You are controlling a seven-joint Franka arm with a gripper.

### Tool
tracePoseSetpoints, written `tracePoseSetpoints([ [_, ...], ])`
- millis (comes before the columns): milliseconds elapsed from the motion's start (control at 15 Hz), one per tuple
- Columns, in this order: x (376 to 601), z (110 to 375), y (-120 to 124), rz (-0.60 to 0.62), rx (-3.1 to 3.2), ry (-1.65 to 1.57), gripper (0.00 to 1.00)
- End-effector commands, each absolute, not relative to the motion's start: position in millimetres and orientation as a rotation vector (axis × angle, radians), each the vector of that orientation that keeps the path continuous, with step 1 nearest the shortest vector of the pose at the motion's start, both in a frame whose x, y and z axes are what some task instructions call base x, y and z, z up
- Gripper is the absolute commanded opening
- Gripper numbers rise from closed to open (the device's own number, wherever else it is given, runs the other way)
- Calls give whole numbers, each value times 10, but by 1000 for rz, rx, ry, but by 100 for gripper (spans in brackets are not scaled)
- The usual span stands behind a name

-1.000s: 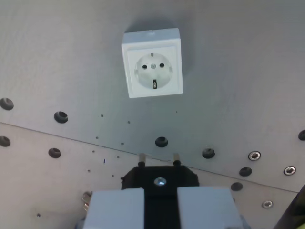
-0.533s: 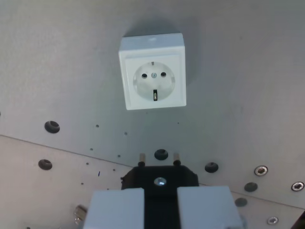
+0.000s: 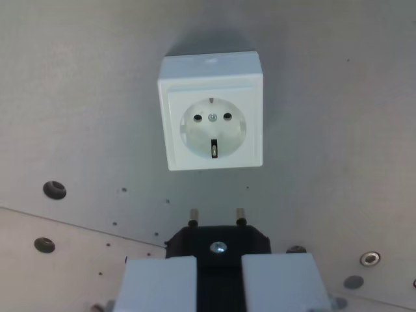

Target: Move above the white socket

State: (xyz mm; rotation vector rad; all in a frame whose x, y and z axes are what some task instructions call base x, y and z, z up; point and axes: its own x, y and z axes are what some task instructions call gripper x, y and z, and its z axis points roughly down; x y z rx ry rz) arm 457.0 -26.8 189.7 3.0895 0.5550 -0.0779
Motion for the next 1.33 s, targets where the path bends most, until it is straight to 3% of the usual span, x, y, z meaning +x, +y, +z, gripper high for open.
tracePoseSetpoints([
  [67,4539,1734,-292,54,3058,626,0],
  [667,4499,1322,-286,66,3057,637,0],
  [1333,4459,1092,-271,71,3058,640,0],
])
